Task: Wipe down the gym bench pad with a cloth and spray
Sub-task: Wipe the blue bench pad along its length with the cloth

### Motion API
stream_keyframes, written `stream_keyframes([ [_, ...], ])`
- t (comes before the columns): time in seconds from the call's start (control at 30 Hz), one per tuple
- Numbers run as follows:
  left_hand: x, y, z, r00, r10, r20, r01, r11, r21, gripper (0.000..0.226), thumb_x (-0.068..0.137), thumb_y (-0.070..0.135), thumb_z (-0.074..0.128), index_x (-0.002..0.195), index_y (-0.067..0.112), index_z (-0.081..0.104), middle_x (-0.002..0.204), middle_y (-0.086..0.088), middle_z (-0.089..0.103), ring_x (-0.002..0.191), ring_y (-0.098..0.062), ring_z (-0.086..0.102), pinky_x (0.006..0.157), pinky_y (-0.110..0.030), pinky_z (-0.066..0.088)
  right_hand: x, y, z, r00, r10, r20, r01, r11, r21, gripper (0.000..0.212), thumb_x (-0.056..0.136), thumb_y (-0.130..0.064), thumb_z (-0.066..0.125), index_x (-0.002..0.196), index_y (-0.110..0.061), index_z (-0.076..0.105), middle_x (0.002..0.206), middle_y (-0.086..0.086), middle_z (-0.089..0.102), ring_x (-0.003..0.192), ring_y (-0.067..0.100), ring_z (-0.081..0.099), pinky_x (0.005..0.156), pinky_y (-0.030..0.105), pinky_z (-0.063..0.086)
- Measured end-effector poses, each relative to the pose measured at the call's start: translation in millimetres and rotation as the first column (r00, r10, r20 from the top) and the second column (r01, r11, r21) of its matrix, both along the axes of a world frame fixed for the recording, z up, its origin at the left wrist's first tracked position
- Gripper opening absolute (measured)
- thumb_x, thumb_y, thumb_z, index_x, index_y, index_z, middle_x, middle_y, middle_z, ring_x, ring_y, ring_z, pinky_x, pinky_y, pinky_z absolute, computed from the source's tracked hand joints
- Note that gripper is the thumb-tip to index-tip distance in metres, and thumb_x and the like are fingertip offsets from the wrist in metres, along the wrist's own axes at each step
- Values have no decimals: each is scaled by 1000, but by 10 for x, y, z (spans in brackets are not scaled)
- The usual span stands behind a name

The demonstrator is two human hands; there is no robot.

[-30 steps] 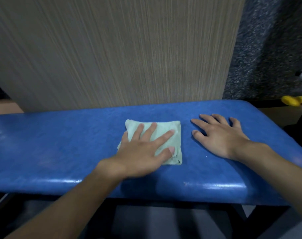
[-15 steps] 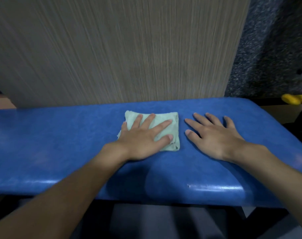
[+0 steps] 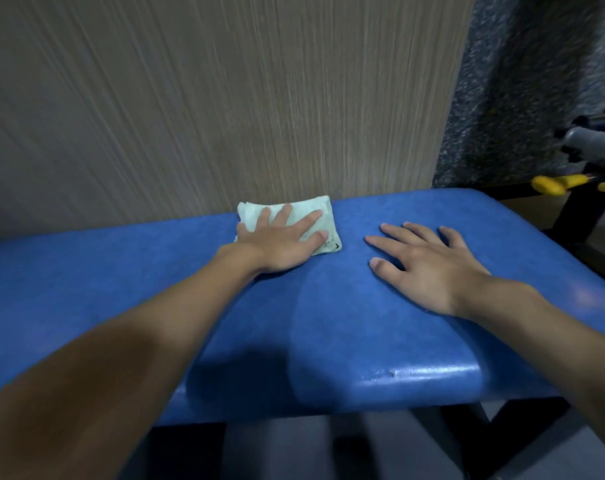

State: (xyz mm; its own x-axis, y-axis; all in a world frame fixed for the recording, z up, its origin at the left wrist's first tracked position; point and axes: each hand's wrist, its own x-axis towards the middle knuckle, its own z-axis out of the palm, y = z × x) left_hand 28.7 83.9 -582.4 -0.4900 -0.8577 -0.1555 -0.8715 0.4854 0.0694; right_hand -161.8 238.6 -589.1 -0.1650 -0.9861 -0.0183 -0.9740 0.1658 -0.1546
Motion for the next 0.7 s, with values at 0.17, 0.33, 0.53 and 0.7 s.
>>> stream_keyframes([
  [0.17,386,784,-104,996,-85,-37,83,996,-43,56,87,78,9,139,71,-11,166,10,-13,152,-26,-16,116,-63,-6,19,1,16,1000,-7,2,7,1000,4,56,98,-61,19,152,-48,18,164,-17,9,150,9,2,120,49,-1],
  [0.33,765,1616,-159,990,-130,-56,121,983,-136,65,76,83,0,136,70,-20,165,12,-14,151,-24,-17,117,-61,-5,36,-61,102,995,-17,-102,21,999,33,56,97,-63,20,151,-46,22,163,-16,14,150,14,7,117,57,-4],
  [0.53,673,1353,-123,995,-90,-45,87,994,-63,62,81,83,8,138,72,-12,164,15,-15,150,-21,-19,116,-62,-7,196,-74,22,1000,12,-22,-11,999,45,58,98,-63,18,153,-46,13,165,-16,4,151,14,0,120,49,-2],
  [0.7,443,566,-106,998,-51,-46,49,998,-41,58,86,81,12,141,71,-5,166,13,-12,152,-24,-15,115,-64,-6,178,-87,-10,999,22,-49,-20,999,28,60,96,-62,16,154,-46,13,165,-15,2,151,14,-1,121,48,-1],
])
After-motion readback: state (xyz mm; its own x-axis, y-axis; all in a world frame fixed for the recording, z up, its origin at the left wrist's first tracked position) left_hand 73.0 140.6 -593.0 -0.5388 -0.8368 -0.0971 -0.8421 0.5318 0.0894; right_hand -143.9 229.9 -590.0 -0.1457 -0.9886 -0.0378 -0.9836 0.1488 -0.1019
